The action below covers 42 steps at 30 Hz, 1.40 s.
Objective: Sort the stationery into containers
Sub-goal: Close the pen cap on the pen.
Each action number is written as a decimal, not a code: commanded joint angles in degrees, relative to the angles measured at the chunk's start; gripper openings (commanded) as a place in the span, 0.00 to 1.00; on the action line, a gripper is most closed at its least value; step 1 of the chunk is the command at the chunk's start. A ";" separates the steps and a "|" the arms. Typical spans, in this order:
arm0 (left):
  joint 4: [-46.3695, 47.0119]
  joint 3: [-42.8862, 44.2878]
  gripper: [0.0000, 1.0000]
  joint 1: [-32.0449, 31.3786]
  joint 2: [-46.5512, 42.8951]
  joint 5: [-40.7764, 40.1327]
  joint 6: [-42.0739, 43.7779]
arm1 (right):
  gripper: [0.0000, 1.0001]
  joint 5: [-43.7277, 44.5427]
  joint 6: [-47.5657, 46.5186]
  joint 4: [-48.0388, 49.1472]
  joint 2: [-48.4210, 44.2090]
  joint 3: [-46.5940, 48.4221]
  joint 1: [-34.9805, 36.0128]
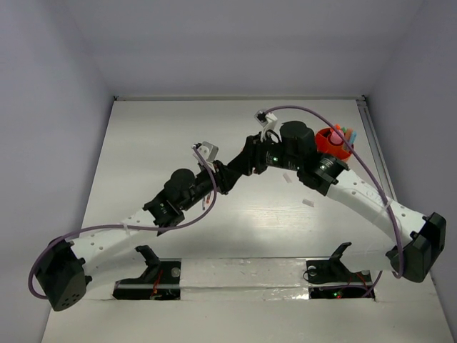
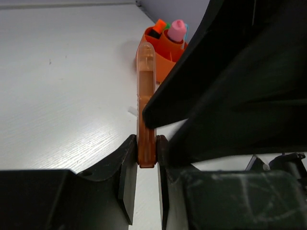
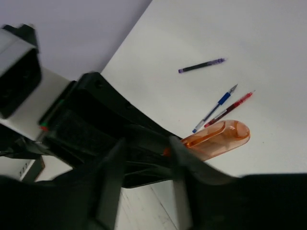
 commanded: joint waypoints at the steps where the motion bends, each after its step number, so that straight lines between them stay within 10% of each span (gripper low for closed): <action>1: 7.99 2.52 0.00 0.19 -0.99 -1.01 -1.20 | 0.54 4.74 -1.73 -1.42 -2.84 0.19 -0.22; 4: 8.17 1.47 0.00 0.19 -0.81 -0.84 -1.46 | 0.73 5.36 -2.52 -2.22 -3.38 3.18 -0.22; 19: 9.40 -2.32 0.00 0.19 -2.04 -0.05 -1.90 | 0.89 16.53 -0.85 -2.75 -1.89 7.14 -0.75; 30: 10.54 -1.97 0.00 0.19 -1.34 0.22 -1.90 | 0.42 12.13 2.04 1.56 0.23 5.12 -0.75; 42: 10.54 0.75 0.00 0.19 -0.81 -0.66 -2.87 | 0.16 9.14 4.86 6.39 -0.91 -2.96 -0.75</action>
